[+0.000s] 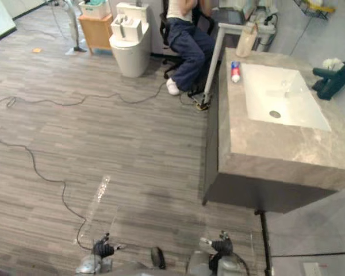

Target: Organize washtable

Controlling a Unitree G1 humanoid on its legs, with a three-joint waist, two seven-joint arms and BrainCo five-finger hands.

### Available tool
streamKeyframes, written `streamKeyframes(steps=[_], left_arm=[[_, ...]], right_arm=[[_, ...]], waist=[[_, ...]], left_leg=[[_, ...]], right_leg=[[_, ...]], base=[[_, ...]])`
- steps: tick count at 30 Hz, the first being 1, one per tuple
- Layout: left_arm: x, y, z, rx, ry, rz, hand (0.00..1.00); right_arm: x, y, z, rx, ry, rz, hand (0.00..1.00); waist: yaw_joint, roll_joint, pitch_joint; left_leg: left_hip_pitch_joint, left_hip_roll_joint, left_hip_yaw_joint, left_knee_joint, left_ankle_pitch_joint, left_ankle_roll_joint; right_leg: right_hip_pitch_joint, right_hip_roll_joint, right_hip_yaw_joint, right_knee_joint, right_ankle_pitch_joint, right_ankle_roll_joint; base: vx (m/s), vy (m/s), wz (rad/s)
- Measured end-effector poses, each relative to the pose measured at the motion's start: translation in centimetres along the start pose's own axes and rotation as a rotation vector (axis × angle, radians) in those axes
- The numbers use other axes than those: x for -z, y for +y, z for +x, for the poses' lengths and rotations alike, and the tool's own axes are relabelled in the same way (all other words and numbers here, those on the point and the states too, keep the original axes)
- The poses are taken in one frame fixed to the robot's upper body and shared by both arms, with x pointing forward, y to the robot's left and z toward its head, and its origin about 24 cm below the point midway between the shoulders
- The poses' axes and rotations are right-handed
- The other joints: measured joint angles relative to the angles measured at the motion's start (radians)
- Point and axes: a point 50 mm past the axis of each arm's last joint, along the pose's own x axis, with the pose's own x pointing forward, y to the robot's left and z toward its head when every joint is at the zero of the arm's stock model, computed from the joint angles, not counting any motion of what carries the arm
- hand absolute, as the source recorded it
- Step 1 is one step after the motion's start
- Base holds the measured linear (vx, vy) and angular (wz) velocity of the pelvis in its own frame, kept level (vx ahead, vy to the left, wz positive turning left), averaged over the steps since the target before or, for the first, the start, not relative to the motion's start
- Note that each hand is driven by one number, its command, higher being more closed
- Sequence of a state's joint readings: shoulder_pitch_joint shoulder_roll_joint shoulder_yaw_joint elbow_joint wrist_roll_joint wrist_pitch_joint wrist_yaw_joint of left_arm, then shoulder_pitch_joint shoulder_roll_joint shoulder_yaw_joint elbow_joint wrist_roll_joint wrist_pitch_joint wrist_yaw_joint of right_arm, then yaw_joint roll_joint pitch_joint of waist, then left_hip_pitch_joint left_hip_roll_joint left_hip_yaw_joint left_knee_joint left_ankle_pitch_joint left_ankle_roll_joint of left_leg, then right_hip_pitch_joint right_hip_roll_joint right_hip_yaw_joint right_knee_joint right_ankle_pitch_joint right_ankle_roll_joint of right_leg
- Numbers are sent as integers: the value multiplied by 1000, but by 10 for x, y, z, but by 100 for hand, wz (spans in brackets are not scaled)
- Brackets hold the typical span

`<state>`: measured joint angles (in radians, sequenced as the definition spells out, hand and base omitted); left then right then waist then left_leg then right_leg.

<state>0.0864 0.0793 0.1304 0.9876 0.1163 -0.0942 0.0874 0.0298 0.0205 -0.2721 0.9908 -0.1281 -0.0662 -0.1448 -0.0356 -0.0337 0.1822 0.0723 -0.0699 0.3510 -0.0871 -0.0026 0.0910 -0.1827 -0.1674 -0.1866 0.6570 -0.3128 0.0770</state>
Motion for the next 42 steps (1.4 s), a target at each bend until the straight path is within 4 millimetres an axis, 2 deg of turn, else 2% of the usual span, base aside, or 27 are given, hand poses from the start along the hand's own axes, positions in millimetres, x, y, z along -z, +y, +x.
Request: streamKeyframes(steps=[3, 5, 8, 9, 10, 11, 12, 13, 14, 16, 17, 18, 19, 21, 22, 23, 28, 30, 34, 36, 38, 39, 40, 41, 42], left_arm=[[0, 1, 0, -10, 5, -25, 0], [1, -3, 0, -12, 11, -57, 0], [-4, -4, 0, -16, -7, -81, 0], [-6, -6, 0, -17, -15, -93, 0], [-7, -8, 0, -20, -20, -123, 0], [-9, -11, -1, -17, -24, -135, 0], [-10, -12, -1, -16, -32, -144, 0], [-8, -12, -1, -18, -26, -143, 0], [-8, -10, -1, -21, -28, -140, 0], [-11, -10, -1, -21, -38, -138, 0], [-11, -11, -1, -16, -40, -128, 0], [-10, -13, -1, -11, -34, -126, 0], [-9, -8, 0, -13, -27, -98, 0], [-6, -2, 0, -21, -19, -75, 0], [-6, 0, 0, -23, -18, -69, 0], [-3, -1, 0, -19, -5, -60, 0], [0, -2, 0, 0, 5, -14, 0], [-1, -3, 0, 3, 2, -10, 0], [-3, -5, 0, 12, -7, -7, 0], [-8, -8, 1, 14, -22, -19, 0], [-8, -6, 2, 3, -22, -45, 0], [-9, -4, 2, -4, -26, -49, 0], [-9, -3, 2, -8, -24, -55, 0], [-8, 0, 2, -20, -20, -72, 0], [-13, 8, 2, -49, -46, -112, 0]], right_arm=[[-4, 0, 0, 0, -22, 5, 0], [-3, -2, -1, 0, -24, 9, 0], [4, -6, -3, 7, -7, 6, 0], [2, -6, -4, 11, -19, 13, 0], [-4, -11, -3, 22, -40, 5, 0], [-5, -12, -3, 25, -45, 5, 0], [-4, -11, -3, 30, -36, 5, 0], [-3, -10, -3, 33, -30, 5, 0], [-2, -7, -4, 31, -23, 12, 0], [-2, -4, -4, 29, -19, 20, 0], [-2, -5, -4, 32, -20, 21, 0], [-1, -7, -4, 37, -18, 21, 0], [5, -4, -4, 34, 11, 31, 0], [10, 1, -6, 19, 31, 39, 0], [12, 4, -6, 14, 41, 42, 0], [14, 5, -6, 9, 53, 40, 0], [11, 5, -3, 1, 52, -6, 0], [10, 5, -3, -2, 53, -12, 0], [5, 6, -1, -13, 30, -45, 0], [1, 5, 0, -12, 16, -44, 0], [-5, 2, 0, -4, -12, -41, 0], [-8, 4, 0, -8, -26, -33, 0], [-8, 6, -1, -11, -33, -28, 0], [-6, 10, -2, -20, -27, -21, 0], [-6, 9, -4, -19, -43, -19, 0]], waist=[[-5, -7, 4], [-5, -14, 3], [-4, -27, -7], [-4, -14, -4], [-3, 21, 3], [-4, 36, 2], [-3, 37, 6], [-1, 38, 5], [-4, 36, 4], [-3, 32, 5], [-3, 33, 4], [-3, 42, -1], [-4, 6, -10], [-3, -4, -17], [-3, -27, -25], [-2, -31, -30], [-4, -19, -31], [-4, -18, -28], [-4, -9, -11], [2, 1, 11], [6, 1, 21], [6, -15, 34], [7, -20, 39], [0, -58, 27], [1, -39, 36]], left_leg=[[7, 19, -22, 17, -22, -29], [6, 18, -36, 60, -57, -37], [-65, 34, -42, 263, -180, -63], [-116, 92, -15, 442, -257, -87], [-192, 172, 27, 636, -281, -99], [-221, 209, 44, 722, -275, -105], [-256, 268, 71, 861, -261, -117], [-260, 289, 77, 895, -267, -115], [-256, 335, 95, 894, -277, -117], [-257, 358, 102, 796, -275, -120], [-251, 353, 104, 599, -223, -127], [-245, 348, 98, 498, -123, -117], [-209, 291, 93, 437, -65, -95], [-186, 254, 89, 374, -56, -91], [-171, 233, 84, 351, -53, -91], [-146, 215, 82, 320, -47, -92], [-92, 188, 61, 138, 48, -113], [-93, 190, 54, 122, 57, -115], [-95, 182, 43, 130, 49, -107], [-106, 181, 31, 172, 13, -99], [-111, 172, 26, 211, -33, -88], [-100, 149, 7, 220, -54, -85], [-72, 115, -22, 171, -64, -95], [-44, 80, -33, 143, -90, -116], [-99, 117, -50, 412, -187, -86]], right_leg=[[-61, 40, 44, -52, 6, 1], [-71, 54, 82, -72, 9, -15], [9, 43, 53, -184, 36, -55], [48, 57, 39, -234, 90, -66], [69, 84, 22, -237, 74, -72], [84, 95, 19, -239, 74, -71], [123, 104, 15, -253, 72, -75], [148, 106, 14, -266, 72, -75], [195, 104, 18, -296, 72, -75], [221, 89, 24, -315, 72, -74], [226, 72, 24, -310, 72, -69], [228, 72, 24, -309, 71, -58], [231, 38, 42, -314, 58, -28], [244, 34, 69, -369, 66, -31], [269, 28, 74, -402, 77, -24], [294, 21, 78, -425, 90, -7], [292, 40, 80, -458, 150, 1], [288, 48, 79, -464, 154, 0], [277, 40, 78, -433, 154, 0], [237, 24, 79, -322, 153, 3], [158, 2, 84, -132, 153, 3], [115, -29, 98, 10, 174, -8], [72, -40, 129, 99, 235, -45], [44, -56, 146, 125, 270, -42], [-10, -66, 137, 238, 212, -24]], base=[[138, -72, 28], [141, -103, 44], [274, -222, 62], [277, -180, 37], [280, -152, 27], [273, -61, 2], [243, -32, -7], [365, -25, -21], [306, -5, -22], [290, 51, -13], [263, 129, 2], [349, 186, 17], [236, 129, 21], [174, 91, 29], [147, 50, 29], [135, 29, 23], [38, -17, 11], [-9, -19, 1], [-21, 8, 3], [-43, 83, 6], [-62, 101, 14], [-71, 125, 47], [-28, 150, 59], [131, 184, 65], [290, 137, 22]])
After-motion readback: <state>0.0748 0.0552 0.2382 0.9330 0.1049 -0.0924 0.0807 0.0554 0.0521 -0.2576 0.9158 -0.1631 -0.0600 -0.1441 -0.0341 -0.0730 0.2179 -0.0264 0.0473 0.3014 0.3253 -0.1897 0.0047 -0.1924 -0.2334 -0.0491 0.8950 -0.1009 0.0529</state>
